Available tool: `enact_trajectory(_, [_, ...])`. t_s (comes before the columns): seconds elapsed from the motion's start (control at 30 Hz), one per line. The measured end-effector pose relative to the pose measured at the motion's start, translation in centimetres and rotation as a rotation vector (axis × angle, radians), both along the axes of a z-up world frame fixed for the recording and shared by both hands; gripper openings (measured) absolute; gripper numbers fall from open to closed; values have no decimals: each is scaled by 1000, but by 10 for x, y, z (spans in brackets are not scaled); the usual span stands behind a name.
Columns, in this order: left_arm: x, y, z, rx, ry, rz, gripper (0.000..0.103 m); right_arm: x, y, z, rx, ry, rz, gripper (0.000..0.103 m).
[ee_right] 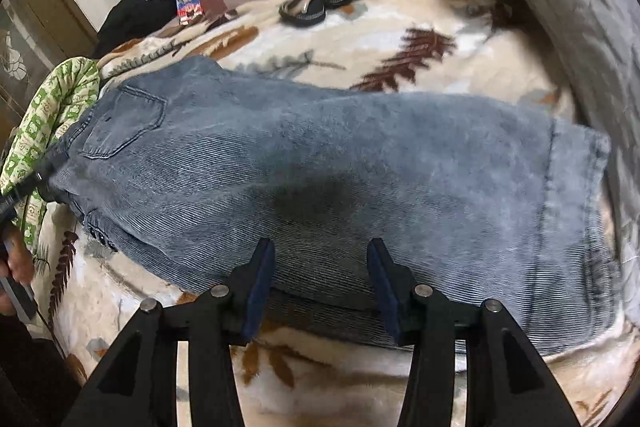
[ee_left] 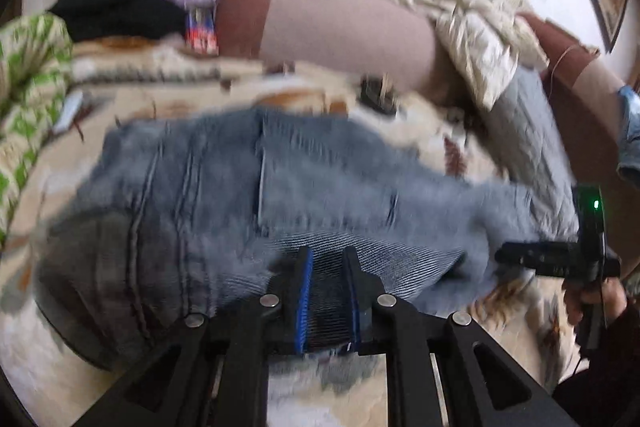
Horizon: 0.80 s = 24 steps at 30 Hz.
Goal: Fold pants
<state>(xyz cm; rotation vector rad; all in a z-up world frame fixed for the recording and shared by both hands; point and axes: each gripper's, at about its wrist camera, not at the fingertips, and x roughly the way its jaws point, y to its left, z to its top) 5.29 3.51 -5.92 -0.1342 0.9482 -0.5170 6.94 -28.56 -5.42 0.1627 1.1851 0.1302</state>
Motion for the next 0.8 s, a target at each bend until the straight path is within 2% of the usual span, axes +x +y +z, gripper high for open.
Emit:
enact_trajectory(0.13, [-18,-10,-12,93,-7,-72,18,-7,10,-9,-56,79,64,47])
enact_trajectory(0.27, [-35,-12,-25,132,-9,-146,18,-24,5,-11,-31,122,91,47])
enact_trajectory(0.43, [-32,0,-22,63,-22,-141,18,-30,-2,-14,7,99,94,46])
enact_trajectory(0.53, [-28,3,-1,25,-72,-110,18,-28,-9,-5,49,97,90,46])
enact_trajectory(0.67, [-25,6,36,-12,-201,-84,18,-26,-26,33,116,-31,63,46])
enact_trajectory(0.73, [-16,8,43,-40,-220,-49,19,-21,-42,47,148,-95,-1,48])
enact_trajectory(0.8, [-4,10,41,-55,-201,-5,22,-13,-57,53,219,-153,-53,48])
